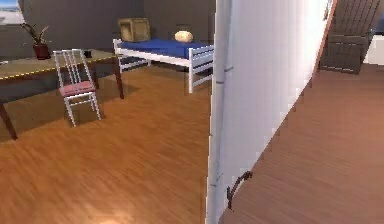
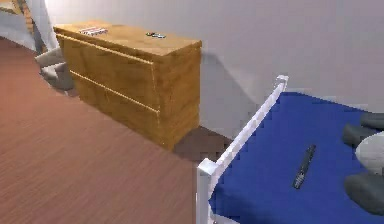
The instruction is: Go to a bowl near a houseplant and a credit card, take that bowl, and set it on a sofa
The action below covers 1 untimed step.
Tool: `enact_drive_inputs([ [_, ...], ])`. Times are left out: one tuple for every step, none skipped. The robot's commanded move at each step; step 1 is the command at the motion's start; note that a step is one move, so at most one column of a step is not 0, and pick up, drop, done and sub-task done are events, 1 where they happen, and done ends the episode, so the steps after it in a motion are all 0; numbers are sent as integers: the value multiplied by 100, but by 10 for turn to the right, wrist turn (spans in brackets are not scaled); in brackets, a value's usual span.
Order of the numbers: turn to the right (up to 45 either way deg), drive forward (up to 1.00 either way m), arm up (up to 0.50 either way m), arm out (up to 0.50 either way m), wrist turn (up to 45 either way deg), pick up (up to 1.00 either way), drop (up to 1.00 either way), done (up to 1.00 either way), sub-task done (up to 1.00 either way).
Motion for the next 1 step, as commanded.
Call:
enact_drive_inputs([
  [0, 45, 0, 0, 0, 0, 0, 0, 0],
])
